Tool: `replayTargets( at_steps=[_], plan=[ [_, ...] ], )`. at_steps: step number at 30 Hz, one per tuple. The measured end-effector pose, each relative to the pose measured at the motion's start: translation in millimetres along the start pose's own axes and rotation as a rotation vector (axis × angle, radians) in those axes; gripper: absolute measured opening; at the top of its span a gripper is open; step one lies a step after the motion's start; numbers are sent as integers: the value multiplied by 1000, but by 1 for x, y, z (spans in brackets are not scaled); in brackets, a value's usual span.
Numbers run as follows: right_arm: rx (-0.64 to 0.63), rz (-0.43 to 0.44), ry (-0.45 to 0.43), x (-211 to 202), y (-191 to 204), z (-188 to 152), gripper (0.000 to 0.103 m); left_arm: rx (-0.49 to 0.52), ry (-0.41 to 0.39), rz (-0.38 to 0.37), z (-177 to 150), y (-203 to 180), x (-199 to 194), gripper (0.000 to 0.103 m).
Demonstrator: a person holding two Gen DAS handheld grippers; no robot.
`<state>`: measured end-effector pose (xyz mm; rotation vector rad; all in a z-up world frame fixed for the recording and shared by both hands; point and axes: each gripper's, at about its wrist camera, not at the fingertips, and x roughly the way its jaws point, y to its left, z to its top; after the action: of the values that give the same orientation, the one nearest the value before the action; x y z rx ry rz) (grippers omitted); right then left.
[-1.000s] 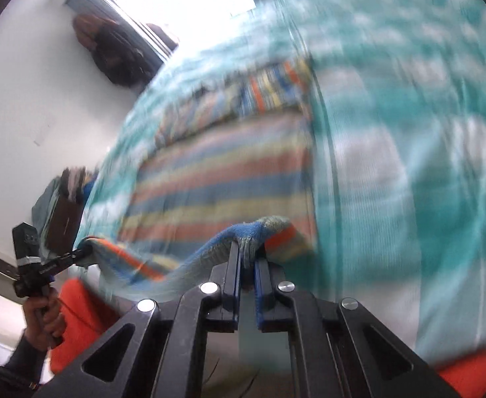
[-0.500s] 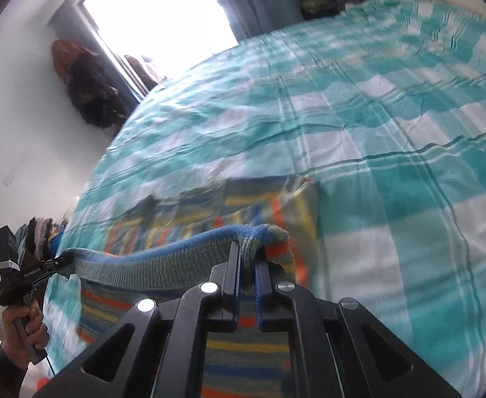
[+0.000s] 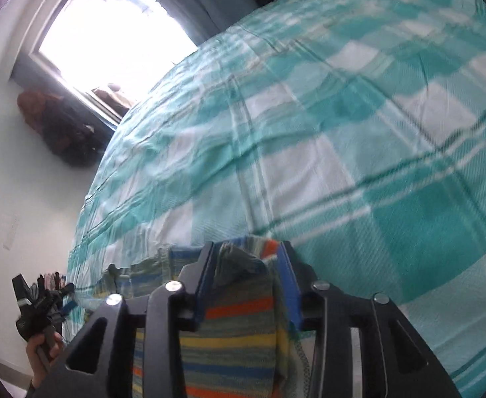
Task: Fold small clothes
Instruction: 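Grasp the sweater hem with both grippers and fold it up toward the collar, then release the hem and lift both grippers above the folded sweater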
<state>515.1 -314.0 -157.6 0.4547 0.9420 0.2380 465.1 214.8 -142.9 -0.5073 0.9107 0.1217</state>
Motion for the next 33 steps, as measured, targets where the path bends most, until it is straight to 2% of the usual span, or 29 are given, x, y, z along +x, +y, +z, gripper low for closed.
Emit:
replayTargets(
  at_steps=[2, 3, 5, 7, 8, 9, 11, 12, 15, 17, 19, 21, 23, 24, 25, 28, 30, 33],
  plan=[
    [-57, 18, 29, -4, 12, -3, 39, 45, -23, -22, -10, -1, -18, 81],
    [-93, 59, 64, -3, 21, -9, 39, 73, -23, -40, -16, -4, -24, 81],
    [-147, 117, 131, 3, 36, -18, 39, 150, 1, -83, -34, -18, -28, 84],
    [-214, 164, 223, 21, 54, -32, 39, 278, 47, -105, -59, -40, -19, 88],
    [-241, 169, 268, 33, 61, -37, 39, 334, 58, -82, -68, -48, -12, 93],
    [-265, 141, 308, 48, 66, -42, 39, 404, 79, -22, -81, -57, 1, 95],
    [-282, 25, 326, 70, 63, -49, 35, 494, 139, 118, -100, -61, 27, 91],
    [-249, 12, 313, 71, 60, -49, 33, 508, 147, 159, -106, -58, 32, 90],
    [-195, 20, 232, 38, 64, -49, 35, 438, 94, 113, -111, -46, 0, 90],
    [-258, 68, 210, 7, 74, -60, 38, 398, 73, 53, -121, -37, -29, 94],
    [-330, 108, 208, -27, 77, -88, 44, 392, 51, 28, -140, -31, -53, 98],
    [-360, 137, 239, -45, 67, -124, 49, 415, 68, 50, -163, -27, -56, 99],
    [-368, 79, 296, -38, 49, -151, 52, 423, 145, 117, -182, -14, -39, 99],
    [-359, 31, 329, -31, 36, -164, 51, 401, 154, 119, -183, -9, -36, 99],
    [-340, 26, 312, -34, 28, -169, 45, 370, 142, 118, -182, -6, -43, 99],
    [-289, 5, 244, -69, 28, -169, 45, 294, 114, 110, -176, -4, -75, 98],
    [-281, 10, 183, -95, 30, -175, 49, 286, 82, 125, -177, -3, -92, 98],
    [-304, -32, 126, -124, 30, -193, 60, 308, 37, 186, -186, -3, -109, 98]
  ],
)
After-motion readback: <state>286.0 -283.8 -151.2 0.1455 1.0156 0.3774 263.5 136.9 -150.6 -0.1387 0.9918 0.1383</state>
